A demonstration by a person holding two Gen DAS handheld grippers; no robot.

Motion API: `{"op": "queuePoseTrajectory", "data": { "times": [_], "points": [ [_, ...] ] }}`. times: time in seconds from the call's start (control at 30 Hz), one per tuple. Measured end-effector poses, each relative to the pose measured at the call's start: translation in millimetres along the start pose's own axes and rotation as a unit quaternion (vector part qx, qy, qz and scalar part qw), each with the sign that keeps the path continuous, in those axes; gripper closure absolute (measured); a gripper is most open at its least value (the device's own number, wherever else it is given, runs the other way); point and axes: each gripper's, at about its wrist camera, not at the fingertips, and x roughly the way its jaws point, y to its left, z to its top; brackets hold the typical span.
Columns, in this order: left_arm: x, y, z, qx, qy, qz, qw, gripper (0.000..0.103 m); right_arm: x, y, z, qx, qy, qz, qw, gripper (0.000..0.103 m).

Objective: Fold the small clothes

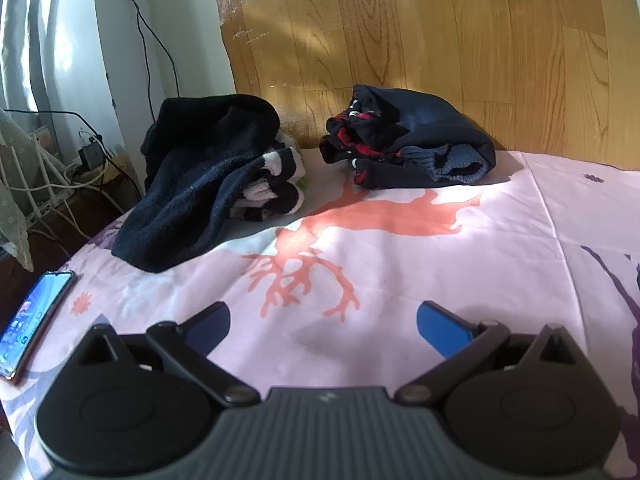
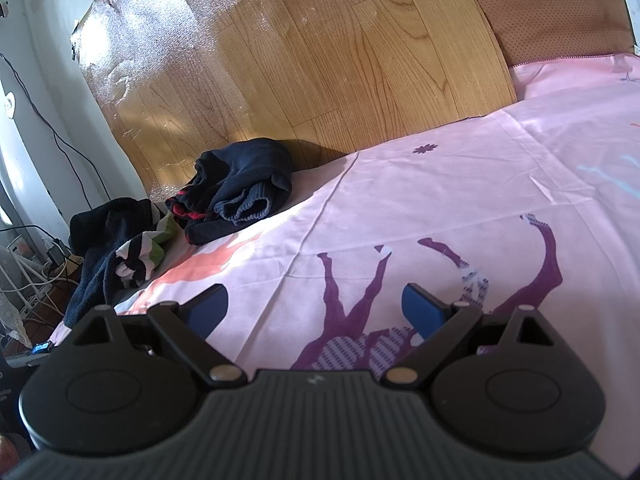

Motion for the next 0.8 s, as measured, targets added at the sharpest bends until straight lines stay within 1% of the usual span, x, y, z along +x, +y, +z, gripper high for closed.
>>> {"op": "queuePoseTrajectory", "data": {
  "times": [0.33, 0.57, 0.7, 0.8],
  "points": [
    [-0.6, 0.4, -0.5, 0.002, -0.004, -0.002, 1.0000, 0.000, 0.3, 1.9, -0.9, 0.000, 0.000, -0.001, 1.000, 0.008],
    [-4.5, -4.0, -3.1, 0.011, -0.019, 0.000, 0.9998, 0.000, 0.4, 2.3, -1.1, 0.001, 0.000, -0.001, 1.000, 0.008],
    [-4.5, -7.4, -3.4, 0.023, -0.018, -0.007, 0.9995, 0.000, 0.4, 2.4, -1.1, 0.001, 0.000, -0.002, 1.000, 0.008],
    [-4.9, -7.3, -3.3, 0.022, -0.018, -0.005, 0.9996, 0.000, 0.4, 2.4, -1.1, 0.001, 0.000, -0.002, 1.000, 0.008]
  ]
}}
